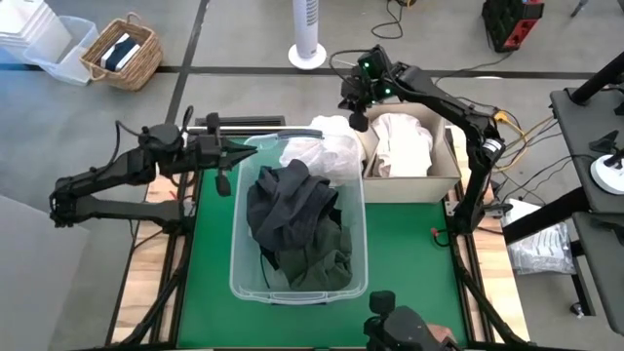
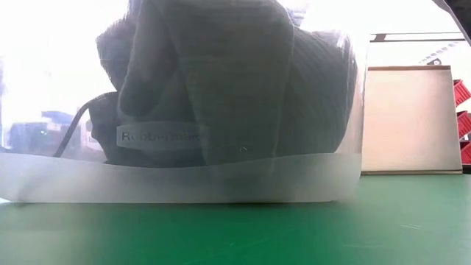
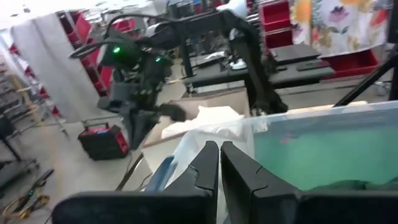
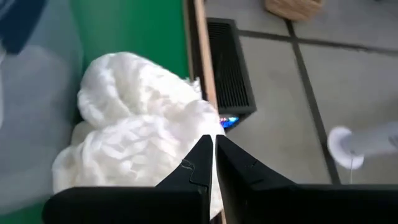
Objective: Sort clothes
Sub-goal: Put the white blouse into the laundry organizer
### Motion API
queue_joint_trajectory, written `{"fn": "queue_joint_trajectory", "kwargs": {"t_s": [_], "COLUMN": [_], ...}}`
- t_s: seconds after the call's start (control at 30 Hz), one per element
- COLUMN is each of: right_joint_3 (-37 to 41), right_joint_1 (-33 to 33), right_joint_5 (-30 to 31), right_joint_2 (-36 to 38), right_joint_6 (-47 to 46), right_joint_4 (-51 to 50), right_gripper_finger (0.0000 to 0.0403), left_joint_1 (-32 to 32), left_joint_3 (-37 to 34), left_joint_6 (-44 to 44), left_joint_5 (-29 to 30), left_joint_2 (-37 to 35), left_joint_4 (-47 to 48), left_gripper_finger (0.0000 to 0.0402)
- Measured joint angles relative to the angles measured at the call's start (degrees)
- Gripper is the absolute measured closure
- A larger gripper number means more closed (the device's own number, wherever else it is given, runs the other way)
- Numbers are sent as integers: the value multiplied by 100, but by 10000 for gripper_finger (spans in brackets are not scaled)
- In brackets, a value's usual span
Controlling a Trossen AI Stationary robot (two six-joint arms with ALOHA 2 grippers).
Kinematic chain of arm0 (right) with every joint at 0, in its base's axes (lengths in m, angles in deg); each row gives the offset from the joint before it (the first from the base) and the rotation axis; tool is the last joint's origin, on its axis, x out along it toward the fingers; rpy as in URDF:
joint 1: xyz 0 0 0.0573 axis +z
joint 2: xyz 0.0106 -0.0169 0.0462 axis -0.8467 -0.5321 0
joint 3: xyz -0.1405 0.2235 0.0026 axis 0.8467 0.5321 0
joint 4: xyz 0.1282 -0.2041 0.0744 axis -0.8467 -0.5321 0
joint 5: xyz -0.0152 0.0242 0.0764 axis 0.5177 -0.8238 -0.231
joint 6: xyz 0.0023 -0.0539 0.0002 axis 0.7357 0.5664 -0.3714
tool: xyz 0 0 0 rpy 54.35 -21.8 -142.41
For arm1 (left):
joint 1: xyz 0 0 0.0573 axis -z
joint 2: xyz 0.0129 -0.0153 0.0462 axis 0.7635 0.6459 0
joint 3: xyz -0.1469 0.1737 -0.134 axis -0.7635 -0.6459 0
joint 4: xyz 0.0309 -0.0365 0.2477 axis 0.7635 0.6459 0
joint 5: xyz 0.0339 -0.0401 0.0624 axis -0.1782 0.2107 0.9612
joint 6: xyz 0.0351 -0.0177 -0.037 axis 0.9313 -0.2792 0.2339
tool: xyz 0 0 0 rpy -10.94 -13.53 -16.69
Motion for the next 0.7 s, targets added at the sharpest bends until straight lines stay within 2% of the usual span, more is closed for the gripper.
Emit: {"fn": "queue_joint_trajectory", "kwargs": {"t_s": [0.27, 0.53, 0.7], "right_joint_3": [471, 875, 900], "right_joint_1": [2, 17, 17], "right_joint_5": [-210, -197, -197], "right_joint_2": [3, 4, 4], "right_joint_6": [760, 712, 680], "right_joint_4": [-50, 2, 40], "right_gripper_finger": [390, 390, 390], "left_joint_1": [0, 0, -2], "left_joint_3": [-405, -606, -609], "left_joint_6": [-275, -276, -276], "left_joint_5": [344, 861, 909], "left_joint_2": [-492, -683, -649], "left_joint_4": [17, 24, 24], "left_gripper_finger": [401, 401, 401]}}
